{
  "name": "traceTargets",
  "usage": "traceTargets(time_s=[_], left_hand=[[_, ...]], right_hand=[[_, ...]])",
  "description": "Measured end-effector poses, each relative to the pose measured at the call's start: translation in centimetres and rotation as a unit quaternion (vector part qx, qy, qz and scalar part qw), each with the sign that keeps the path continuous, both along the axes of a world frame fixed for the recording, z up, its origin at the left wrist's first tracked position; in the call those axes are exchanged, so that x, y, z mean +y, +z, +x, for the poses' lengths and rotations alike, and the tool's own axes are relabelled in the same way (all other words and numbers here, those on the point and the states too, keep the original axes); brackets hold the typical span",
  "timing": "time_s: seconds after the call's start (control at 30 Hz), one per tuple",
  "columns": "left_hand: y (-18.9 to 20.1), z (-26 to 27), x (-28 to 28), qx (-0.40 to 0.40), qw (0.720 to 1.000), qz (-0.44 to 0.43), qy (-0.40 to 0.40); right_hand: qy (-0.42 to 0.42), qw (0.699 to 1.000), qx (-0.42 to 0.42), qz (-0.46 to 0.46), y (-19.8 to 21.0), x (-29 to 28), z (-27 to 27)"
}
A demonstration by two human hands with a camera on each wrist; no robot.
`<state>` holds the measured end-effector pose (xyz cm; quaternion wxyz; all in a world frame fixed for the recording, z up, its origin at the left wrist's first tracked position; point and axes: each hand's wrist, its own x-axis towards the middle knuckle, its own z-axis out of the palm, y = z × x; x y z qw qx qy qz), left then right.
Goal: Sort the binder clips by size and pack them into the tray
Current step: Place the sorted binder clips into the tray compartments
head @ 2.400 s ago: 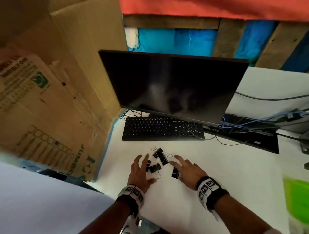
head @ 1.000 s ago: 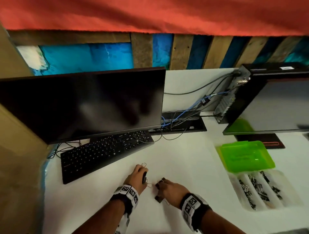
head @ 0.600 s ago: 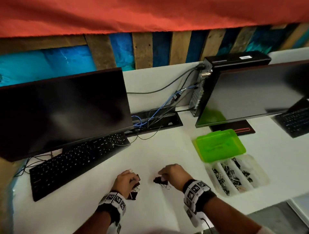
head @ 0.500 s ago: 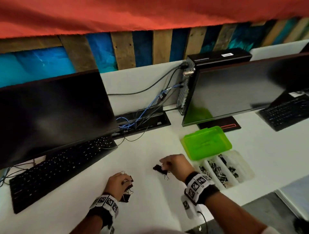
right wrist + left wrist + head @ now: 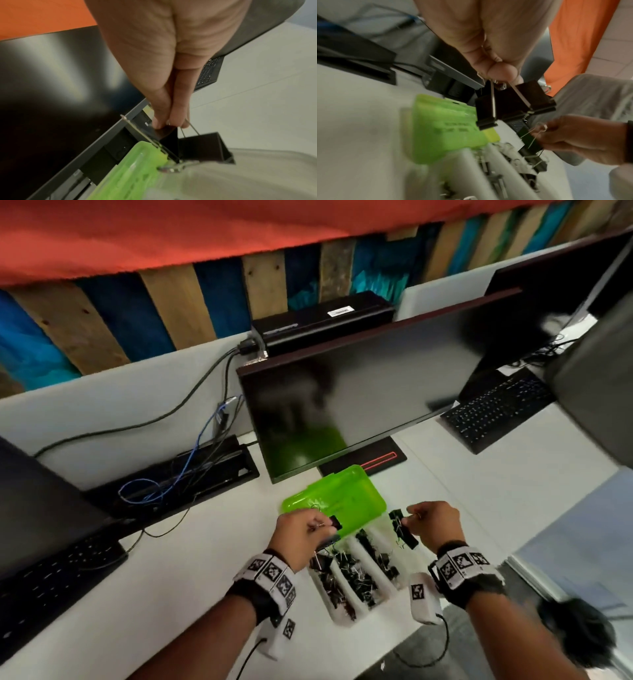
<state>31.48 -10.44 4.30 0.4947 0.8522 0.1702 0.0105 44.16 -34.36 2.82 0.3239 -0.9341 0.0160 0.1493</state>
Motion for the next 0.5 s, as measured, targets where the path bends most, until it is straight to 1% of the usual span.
traceTargets(time_s=[0.07,0.17,0.27,0.33,0.43,0.5], left_hand=[[0.1,2.5,-2.5,0.004,1.000,-0.016,-0.019],[-0.1,5.3,-5.6,-0.002,0.999,-0.011,-0.048],[-0.4,7.0,-8.0,0.001,0.998,-0.011,-0.061],[-0.9,7.8,-9.2,0.011,0.997,-0.019,-0.069],[-1.6,8.5,-10.6,0.029,0.997,-0.026,-0.061],[-1.7,8.8,-11.4,0.038,0.997,-0.056,-0.044]], right_hand=[[0.018,0.999,0.030,-0.029,-0.6,-0.7,0.0],[0.061,0.994,0.062,-0.071,-1.9,-1.3,-0.2],[0.121,0.979,0.078,-0.142,-2.3,-2.2,-0.9],[0.161,0.973,0.070,-0.150,-2.1,-3.0,-1.1],[0.232,0.963,0.039,-0.130,-2.0,-3.7,-1.4],[0.247,0.961,0.028,-0.125,-2.0,-4.2,-1.7]])
